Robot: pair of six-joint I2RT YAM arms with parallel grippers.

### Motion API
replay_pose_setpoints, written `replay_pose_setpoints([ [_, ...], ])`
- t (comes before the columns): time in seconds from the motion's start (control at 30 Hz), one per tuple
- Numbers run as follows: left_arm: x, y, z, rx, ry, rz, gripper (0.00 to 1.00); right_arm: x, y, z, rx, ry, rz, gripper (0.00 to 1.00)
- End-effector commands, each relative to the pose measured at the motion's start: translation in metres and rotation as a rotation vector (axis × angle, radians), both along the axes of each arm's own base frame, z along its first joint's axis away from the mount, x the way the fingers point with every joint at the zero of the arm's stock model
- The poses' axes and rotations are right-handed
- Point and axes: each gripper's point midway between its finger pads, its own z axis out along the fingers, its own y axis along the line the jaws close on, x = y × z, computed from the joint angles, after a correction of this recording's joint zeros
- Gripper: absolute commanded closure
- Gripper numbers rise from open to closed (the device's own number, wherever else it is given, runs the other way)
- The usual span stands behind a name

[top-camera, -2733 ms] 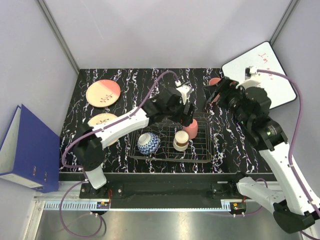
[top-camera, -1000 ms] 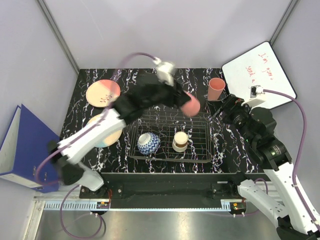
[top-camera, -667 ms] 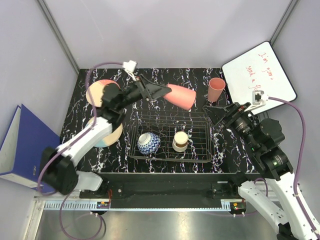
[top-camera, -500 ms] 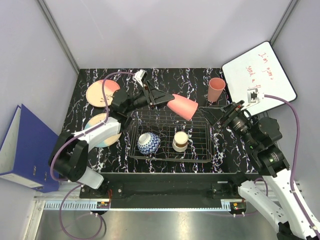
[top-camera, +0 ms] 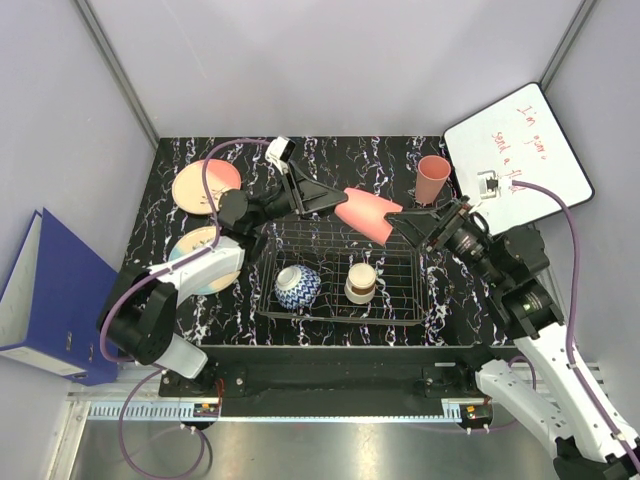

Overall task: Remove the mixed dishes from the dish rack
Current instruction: Pick up the cup from the dish rack.

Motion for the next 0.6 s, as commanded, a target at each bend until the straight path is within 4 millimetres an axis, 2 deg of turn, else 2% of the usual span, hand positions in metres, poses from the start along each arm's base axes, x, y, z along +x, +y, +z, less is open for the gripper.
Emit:
replay_pose_setpoints([
  [0.0,-0.018,0.0,0.028,-0.05,-0.127,-0.01,1.0,-0.003,0.01,0.014,0.053,-0.042,0.066,0.18],
  [0.07,-0.02,-0.006,0.026,-0.035,-0.13,-0.016,1.0,0.0,0.016,0.011,0.06,-0.019,0.095,0.21],
  [0.1,-0.021,-0.008,0.026,-0.032,-0.134,-0.018,1.0,0.0,0.019,0.013,0.071,-0.019,0.108,0.3],
  [0.2,-0.022,-0.013,0.023,-0.015,-0.138,-0.018,1.0,0.002,0.025,0.007,0.068,0.003,0.14,0.41],
  [0.27,-0.022,-0.015,0.023,-0.01,-0.14,-0.018,1.0,0.004,0.025,0.004,0.065,0.013,0.132,0.53],
  [0.3,-0.022,-0.015,0.023,-0.009,-0.143,-0.016,1.0,0.005,0.024,0.003,0.061,0.013,0.127,0.69],
  [0.37,-0.023,-0.015,0.023,-0.01,-0.147,-0.018,1.0,0.005,0.022,0.002,0.051,0.019,0.11,0.85],
  [0.4,-0.023,-0.014,0.023,-0.008,-0.148,-0.017,0.76,0.006,0.018,0.003,0.043,0.008,0.081,1.0],
  [0.43,-0.019,-0.012,0.022,-0.004,-0.146,-0.006,0.58,0.005,0.013,0.013,0.038,-0.013,0.056,1.0],
  [0.47,-0.016,-0.008,0.023,0.005,-0.139,0.007,0.46,0.007,0.008,0.005,0.001,0.023,0.024,1.0],
  [0.5,-0.011,-0.003,0.023,0.012,-0.132,0.024,0.36,0.012,-0.003,0.01,-0.036,-0.008,-0.053,1.0],
  [0.53,0.003,0.011,0.025,0.021,-0.128,0.082,0.01,0.012,-0.014,0.032,-0.046,-0.044,-0.112,1.0],
  [0.57,0.009,0.024,0.026,0.046,-0.116,0.133,0.01,0.016,-0.025,0.017,-0.121,0.038,-0.174,1.0],
])
